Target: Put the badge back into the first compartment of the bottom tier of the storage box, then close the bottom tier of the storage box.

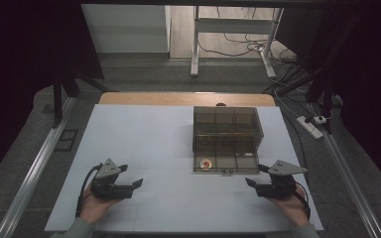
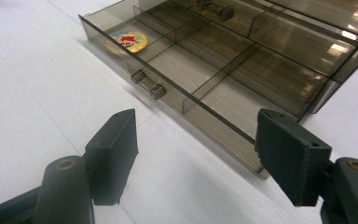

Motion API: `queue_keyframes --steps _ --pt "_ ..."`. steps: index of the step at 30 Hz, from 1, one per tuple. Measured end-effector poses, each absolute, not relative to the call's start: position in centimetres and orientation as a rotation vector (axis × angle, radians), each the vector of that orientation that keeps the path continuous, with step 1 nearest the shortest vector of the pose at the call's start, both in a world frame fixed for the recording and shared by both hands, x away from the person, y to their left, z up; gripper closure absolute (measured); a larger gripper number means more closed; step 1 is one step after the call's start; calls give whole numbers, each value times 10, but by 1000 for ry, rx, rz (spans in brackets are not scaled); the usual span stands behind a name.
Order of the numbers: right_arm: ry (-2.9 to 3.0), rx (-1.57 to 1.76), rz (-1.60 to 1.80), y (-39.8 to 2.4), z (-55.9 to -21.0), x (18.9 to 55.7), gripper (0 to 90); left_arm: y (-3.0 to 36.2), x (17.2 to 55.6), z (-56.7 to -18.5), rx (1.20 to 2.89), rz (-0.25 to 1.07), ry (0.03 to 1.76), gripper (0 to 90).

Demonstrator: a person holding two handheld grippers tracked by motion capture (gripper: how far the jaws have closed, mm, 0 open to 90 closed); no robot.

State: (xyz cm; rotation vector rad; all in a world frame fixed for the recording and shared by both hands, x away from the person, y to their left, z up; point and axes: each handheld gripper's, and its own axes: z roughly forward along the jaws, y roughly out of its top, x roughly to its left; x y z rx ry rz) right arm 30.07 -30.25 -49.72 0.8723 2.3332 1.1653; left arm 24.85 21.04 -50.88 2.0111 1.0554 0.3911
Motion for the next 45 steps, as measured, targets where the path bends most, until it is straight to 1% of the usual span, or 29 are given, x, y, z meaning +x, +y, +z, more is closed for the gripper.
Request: queue_keyframes --steps 9,13,14,18,21,25,27,38,45 --pt "2338 849 1193 -290 -495 299 310 209 250 -511 2028 381 1056 215" --pt "2341 832 1192 -286 -495 298 335 209 250 -511 2030 379 1055 215" --pt "2339 833 1194 -285 -495 297 356 209 250 -512 2033 376 1053 215" --pt "2366 810 1223 -282 -492 295 483 208 251 -512 2035 374 1053 214" --pt "2384 794 1191 -277 -492 294 618 209 250 -512 2033 374 1055 214" --pt "2408 784 1160 -273 -493 295 828 208 251 -512 2036 374 1056 213" --pt "2418 781 1155 -272 -492 295 900 208 251 -512 2035 373 1055 214" --pt "2415 769 1146 -260 -495 296 900 207 252 -513 2044 368 1061 204" --pt "2428 788 1127 -256 -501 301 900 207 254 -515 2056 352 1077 179"
